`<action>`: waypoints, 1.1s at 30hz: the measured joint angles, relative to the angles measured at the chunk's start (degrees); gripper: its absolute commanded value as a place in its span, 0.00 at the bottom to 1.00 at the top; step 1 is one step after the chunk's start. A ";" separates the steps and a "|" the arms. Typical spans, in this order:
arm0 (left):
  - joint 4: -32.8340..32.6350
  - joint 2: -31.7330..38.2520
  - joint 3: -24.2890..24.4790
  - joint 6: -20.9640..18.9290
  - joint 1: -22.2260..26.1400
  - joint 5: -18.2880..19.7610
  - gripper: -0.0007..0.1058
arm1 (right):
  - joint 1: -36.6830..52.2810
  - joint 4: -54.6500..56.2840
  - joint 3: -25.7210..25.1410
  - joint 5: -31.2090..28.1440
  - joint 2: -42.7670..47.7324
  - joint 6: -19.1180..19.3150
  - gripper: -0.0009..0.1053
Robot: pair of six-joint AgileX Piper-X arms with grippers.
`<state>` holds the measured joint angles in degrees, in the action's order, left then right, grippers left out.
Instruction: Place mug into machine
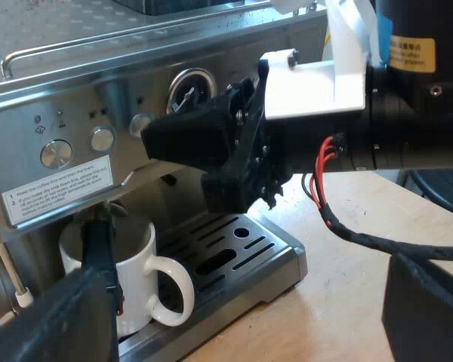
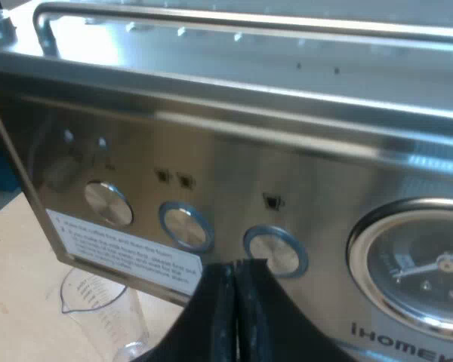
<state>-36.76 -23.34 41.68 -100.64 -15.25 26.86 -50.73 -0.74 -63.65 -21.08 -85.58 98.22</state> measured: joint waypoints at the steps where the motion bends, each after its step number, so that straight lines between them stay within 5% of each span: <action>1: 0.00 0.00 0.00 0.00 0.00 0.00 0.73 | 0.27 -0.01 0.00 0.00 0.00 0.00 0.01; 33: 0.00 0.00 0.00 -0.09 0.00 0.00 0.73 | 1.54 -0.21 0.00 2.80 -0.12 0.00 0.01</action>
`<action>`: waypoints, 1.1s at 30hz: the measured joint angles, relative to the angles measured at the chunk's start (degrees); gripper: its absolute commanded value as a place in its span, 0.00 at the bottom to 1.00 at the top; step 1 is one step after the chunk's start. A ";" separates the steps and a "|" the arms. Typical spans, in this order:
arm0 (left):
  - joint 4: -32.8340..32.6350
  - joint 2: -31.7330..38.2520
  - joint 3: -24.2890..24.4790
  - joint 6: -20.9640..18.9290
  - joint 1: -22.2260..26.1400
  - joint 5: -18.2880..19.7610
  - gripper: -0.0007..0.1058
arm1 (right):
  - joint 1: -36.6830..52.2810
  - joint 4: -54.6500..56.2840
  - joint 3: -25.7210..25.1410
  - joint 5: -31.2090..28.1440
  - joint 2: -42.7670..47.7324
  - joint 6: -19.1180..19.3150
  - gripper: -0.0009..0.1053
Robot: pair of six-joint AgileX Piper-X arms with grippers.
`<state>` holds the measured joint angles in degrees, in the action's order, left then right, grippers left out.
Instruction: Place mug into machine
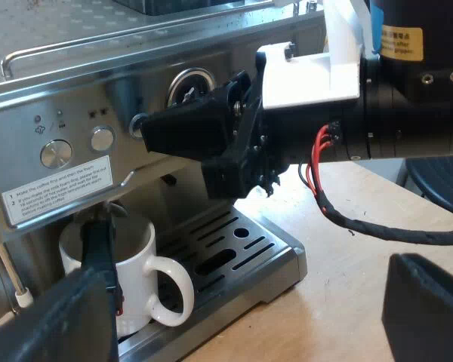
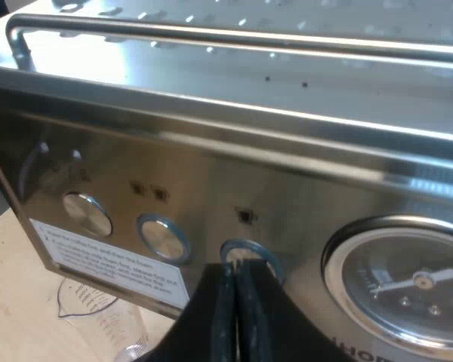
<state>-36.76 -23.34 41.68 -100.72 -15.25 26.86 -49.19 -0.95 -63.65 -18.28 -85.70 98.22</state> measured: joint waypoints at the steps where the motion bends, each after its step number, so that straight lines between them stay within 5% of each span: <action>1: 0.00 0.00 0.00 0.00 0.00 0.00 0.73 | 0.00 0.00 0.00 0.00 -0.13 0.00 0.01; 33: 0.00 0.00 0.00 0.00 0.00 0.00 0.73 | -0.39 -5.30 0.31 -4.14 -2.23 -0.65 0.01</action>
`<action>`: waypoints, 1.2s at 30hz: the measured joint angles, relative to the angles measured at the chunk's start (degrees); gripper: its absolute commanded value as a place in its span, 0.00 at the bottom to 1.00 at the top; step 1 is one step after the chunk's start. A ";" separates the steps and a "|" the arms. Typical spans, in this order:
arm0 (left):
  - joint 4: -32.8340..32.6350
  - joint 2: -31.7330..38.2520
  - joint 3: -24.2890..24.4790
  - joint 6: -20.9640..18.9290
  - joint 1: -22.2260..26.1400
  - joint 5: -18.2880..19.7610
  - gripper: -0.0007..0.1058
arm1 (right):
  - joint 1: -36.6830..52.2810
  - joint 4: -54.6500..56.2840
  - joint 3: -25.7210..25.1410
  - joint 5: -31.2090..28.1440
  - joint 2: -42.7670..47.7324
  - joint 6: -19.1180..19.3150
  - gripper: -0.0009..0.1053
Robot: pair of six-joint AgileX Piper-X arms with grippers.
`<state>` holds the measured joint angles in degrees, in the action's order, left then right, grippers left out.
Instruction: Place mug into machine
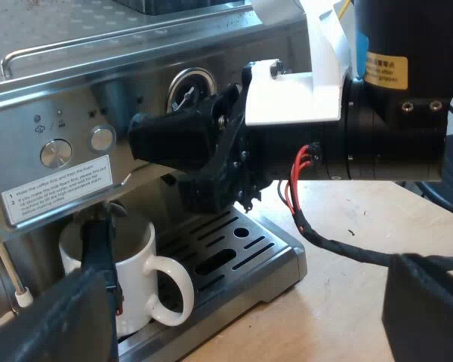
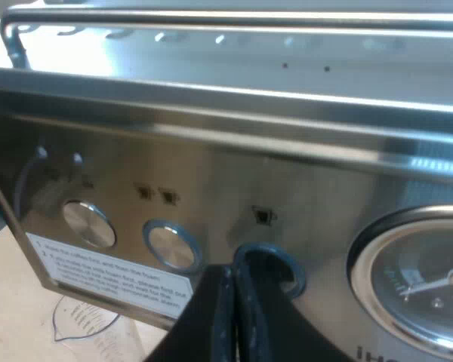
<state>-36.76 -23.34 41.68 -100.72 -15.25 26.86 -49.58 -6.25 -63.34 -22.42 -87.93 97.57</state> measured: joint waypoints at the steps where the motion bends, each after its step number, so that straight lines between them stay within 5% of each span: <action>1: 0.00 0.00 0.00 0.00 0.00 0.00 0.73 | 0.00 -0.01 0.00 -0.20 0.00 0.00 0.01; 9: 0.00 0.00 0.00 0.00 0.00 0.00 0.73 | -0.27 0.03 0.00 -1.17 0.00 0.00 0.01; 18: -2.67 0.95 0.69 0.00 0.00 0.00 0.73 | -2.75 16.39 -0.27 -4.39 6.19 0.00 0.02; 23: -3.13 3.27 2.00 0.00 0.00 -0.72 0.73 | -5.42 22.48 -0.27 -4.27 10.62 -2.08 0.33; 25: -3.52 3.81 2.02 0.00 0.00 -0.83 0.73 | -6.09 25.02 -0.27 -3.66 12.40 -3.72 0.61; 28: -3.92 3.81 2.02 0.00 0.00 -0.91 0.73 | -6.06 28.26 -0.27 -1.76 14.23 -4.70 0.83; 36: -2.46 1.22 2.02 0.00 0.00 -1.54 0.73 | -1.46 32.02 -0.27 3.29 17.04 -4.96 0.85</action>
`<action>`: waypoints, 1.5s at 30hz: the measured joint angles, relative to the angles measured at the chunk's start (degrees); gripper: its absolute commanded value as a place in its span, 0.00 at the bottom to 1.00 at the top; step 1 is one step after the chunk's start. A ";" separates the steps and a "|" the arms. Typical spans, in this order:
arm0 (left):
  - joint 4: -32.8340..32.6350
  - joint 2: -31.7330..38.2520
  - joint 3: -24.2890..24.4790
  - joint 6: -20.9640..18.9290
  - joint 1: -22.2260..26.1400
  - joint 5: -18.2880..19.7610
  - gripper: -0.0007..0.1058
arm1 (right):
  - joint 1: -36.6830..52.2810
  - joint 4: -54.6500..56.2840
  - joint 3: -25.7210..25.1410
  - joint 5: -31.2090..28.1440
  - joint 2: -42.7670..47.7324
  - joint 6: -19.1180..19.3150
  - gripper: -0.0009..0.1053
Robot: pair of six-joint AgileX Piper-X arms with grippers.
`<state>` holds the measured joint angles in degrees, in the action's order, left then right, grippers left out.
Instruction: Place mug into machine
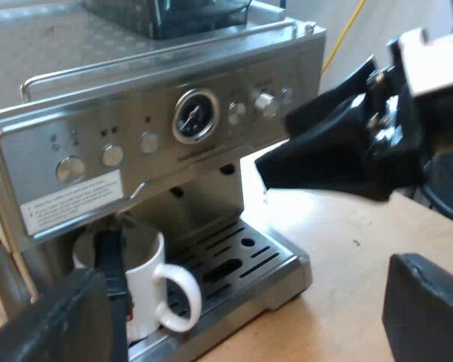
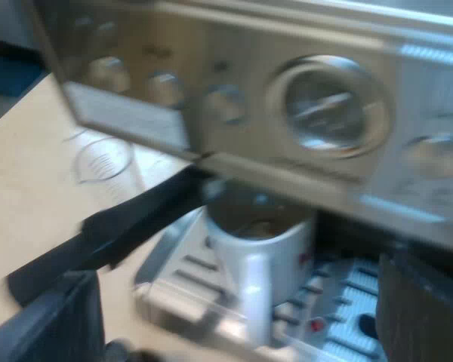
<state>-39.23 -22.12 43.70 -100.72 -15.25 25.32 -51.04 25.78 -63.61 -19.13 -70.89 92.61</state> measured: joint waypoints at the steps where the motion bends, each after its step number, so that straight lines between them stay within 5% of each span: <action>1: -0.01 -1.91 0.26 0.00 0.00 -0.57 0.73 | 1.71 0.23 0.00 0.08 0.60 0.00 0.85; 10: -0.01 -12.91 6.26 0.00 3.17 -0.61 0.73 | 14.07 7.65 0.00 2.52 7.11 0.00 0.85; 16: -0.27 -14.31 9.91 0.00 11.14 -0.61 0.73 | 24.04 13.80 0.00 4.79 12.39 2.89 0.85; 30: -4.41 -5.78 9.91 1.71 13.24 -0.61 0.73 | 46.94 19.30 -0.05 15.91 24.07 7.19 0.85; 36: -7.96 -2.24 9.91 1.71 13.24 -0.61 0.73 | 48.16 25.70 -0.05 16.48 29.67 11.65 0.85; 45: -11.42 6.83 9.22 2.19 13.24 -0.61 0.73 | 48.16 30.05 -0.05 16.48 42.17 11.92 0.85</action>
<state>-50.65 -15.29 52.92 -98.53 -2.01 24.71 -2.87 55.83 -63.66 -2.65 -28.72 104.53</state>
